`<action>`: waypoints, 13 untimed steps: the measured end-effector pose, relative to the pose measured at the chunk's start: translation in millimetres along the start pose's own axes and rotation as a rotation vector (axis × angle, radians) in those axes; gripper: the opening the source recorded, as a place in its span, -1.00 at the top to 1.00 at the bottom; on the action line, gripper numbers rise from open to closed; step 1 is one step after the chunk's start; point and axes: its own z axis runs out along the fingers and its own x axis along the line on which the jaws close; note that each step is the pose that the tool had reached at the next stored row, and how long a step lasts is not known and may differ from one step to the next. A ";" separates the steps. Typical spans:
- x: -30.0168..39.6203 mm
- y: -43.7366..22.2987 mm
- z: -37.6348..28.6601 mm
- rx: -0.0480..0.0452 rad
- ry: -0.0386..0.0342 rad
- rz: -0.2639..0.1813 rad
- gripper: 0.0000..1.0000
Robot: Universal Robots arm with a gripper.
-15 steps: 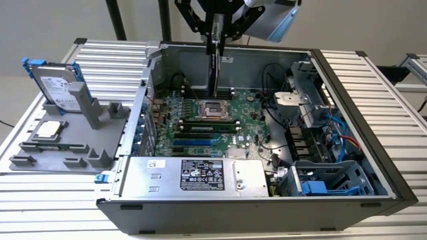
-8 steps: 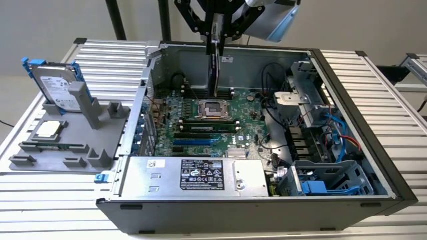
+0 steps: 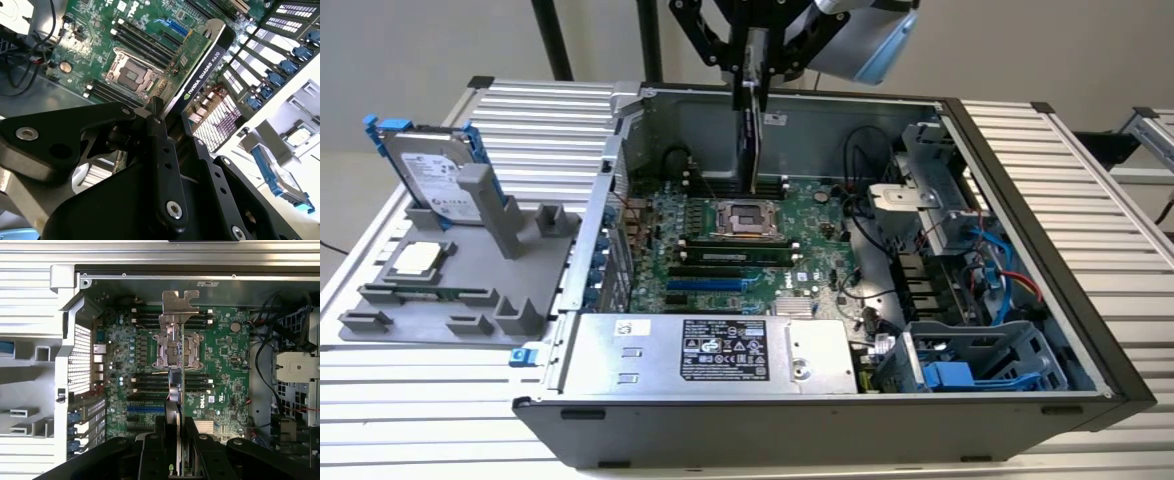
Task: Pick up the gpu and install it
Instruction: 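Insert the gpu into the slot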
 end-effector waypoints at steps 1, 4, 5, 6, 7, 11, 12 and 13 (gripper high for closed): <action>0.0 0.0 0.0 0.0001 0.0004 -0.006 1.00; 0.0 0.0 0.0 0.0003 0.0019 -0.027 1.00; 0.0 0.0 0.0 0.0003 0.0024 -0.033 1.00; 0.0 0.0 0.0 0.0003 0.0029 -0.040 1.00; 0.0 0.0 0.0 0.0004 0.0034 -0.047 1.00; 0.0 0.0 0.0 0.0007 0.0056 -0.076 1.00; 0.0 0.0 0.0 0.0007 0.0061 -0.083 1.00; 0.0 0.0 0.0 0.0007 0.0065 -0.089 1.00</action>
